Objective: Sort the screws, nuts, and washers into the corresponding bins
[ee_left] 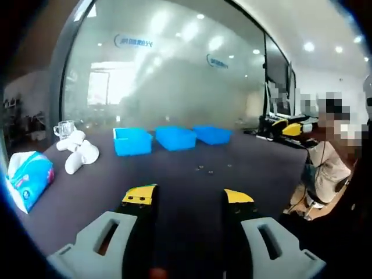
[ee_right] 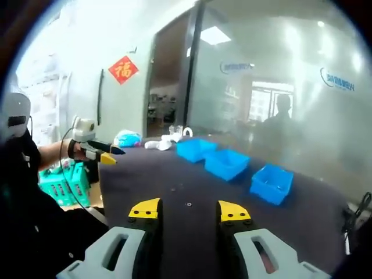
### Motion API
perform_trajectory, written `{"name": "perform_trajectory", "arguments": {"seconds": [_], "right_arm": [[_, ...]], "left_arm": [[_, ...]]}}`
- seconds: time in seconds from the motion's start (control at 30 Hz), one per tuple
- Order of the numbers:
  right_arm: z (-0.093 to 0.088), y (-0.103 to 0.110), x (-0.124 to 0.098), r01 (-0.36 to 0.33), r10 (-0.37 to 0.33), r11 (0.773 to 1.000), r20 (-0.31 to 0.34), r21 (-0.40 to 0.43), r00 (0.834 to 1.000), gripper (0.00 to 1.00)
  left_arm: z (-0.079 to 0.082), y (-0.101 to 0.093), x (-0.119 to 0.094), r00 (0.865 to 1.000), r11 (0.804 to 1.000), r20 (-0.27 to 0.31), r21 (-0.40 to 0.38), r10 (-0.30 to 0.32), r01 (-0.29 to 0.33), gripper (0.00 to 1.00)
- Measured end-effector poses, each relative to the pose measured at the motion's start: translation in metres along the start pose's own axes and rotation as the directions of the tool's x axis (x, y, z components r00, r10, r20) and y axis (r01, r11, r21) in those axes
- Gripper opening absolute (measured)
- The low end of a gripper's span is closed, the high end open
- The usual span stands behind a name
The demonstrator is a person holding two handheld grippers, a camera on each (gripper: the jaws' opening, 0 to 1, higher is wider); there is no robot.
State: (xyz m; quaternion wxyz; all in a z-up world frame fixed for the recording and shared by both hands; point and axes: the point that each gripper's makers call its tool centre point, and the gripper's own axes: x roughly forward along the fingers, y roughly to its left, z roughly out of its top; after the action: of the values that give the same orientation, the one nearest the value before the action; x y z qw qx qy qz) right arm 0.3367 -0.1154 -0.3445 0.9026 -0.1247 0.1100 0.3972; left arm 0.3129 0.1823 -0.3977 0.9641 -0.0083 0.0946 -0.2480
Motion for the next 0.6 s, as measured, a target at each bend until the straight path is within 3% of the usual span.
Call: {"name": "perform_trajectory", "arguments": {"seconds": [0.23,0.6], "right_arm": [[-0.004,0.007,0.011,-0.069,0.064,0.996,-0.086,-0.05,0.994,0.33],[-0.014,0.014,0.025,-0.151,0.119,0.98,-0.224,-0.131,0.967,0.33]], "left_arm": [[-0.001,-0.006,-0.002,1.0,0.998,-0.02,0.057,-0.005,0.006,0.4],[0.002,-0.018,-0.003,1.0,0.996,-0.024,0.088,-0.018,0.02,0.4]]}}
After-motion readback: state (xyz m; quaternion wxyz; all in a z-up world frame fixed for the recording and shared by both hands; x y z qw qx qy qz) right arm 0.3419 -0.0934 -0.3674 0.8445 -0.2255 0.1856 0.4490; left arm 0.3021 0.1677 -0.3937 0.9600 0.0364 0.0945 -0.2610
